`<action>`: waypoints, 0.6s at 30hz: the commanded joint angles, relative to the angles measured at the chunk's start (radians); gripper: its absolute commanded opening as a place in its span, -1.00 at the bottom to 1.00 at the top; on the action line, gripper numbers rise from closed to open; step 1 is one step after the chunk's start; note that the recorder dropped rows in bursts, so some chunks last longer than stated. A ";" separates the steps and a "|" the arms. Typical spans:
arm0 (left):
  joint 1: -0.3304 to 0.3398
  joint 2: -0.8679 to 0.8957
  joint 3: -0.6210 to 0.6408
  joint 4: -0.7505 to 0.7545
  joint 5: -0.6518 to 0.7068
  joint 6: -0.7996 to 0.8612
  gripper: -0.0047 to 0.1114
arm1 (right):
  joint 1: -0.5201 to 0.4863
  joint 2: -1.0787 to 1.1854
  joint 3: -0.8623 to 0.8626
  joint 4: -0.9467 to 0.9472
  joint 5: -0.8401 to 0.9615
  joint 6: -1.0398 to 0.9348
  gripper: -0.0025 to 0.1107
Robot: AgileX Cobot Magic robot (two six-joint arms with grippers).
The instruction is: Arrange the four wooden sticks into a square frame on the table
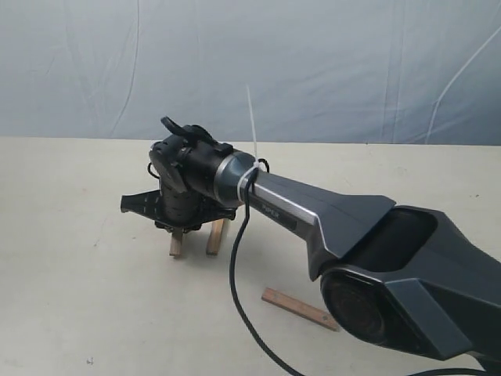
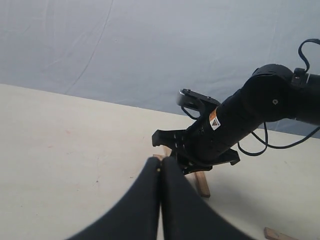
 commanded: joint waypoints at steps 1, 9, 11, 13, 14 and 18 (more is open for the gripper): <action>-0.004 -0.006 0.002 -0.007 0.005 0.000 -0.92 | 0.001 0.000 -0.012 -0.017 0.002 0.007 -0.96; -0.004 -0.006 0.002 -0.007 0.005 0.000 -0.92 | 0.001 0.007 -0.012 -0.020 -0.052 0.007 -0.96; -0.004 -0.006 0.002 -0.007 0.005 0.000 -0.92 | 0.001 0.019 -0.012 -0.020 -0.052 0.007 -0.96; -0.004 -0.006 0.002 -0.007 0.005 0.000 -0.92 | 0.001 0.029 -0.012 -0.018 -0.052 0.007 -0.96; -0.004 -0.006 0.002 -0.007 0.005 0.000 -0.92 | 0.001 0.035 -0.012 -0.016 -0.052 0.007 -0.96; -0.004 -0.006 0.002 -0.007 0.005 0.000 -0.92 | 0.001 0.045 -0.012 -0.014 -0.056 0.007 -0.92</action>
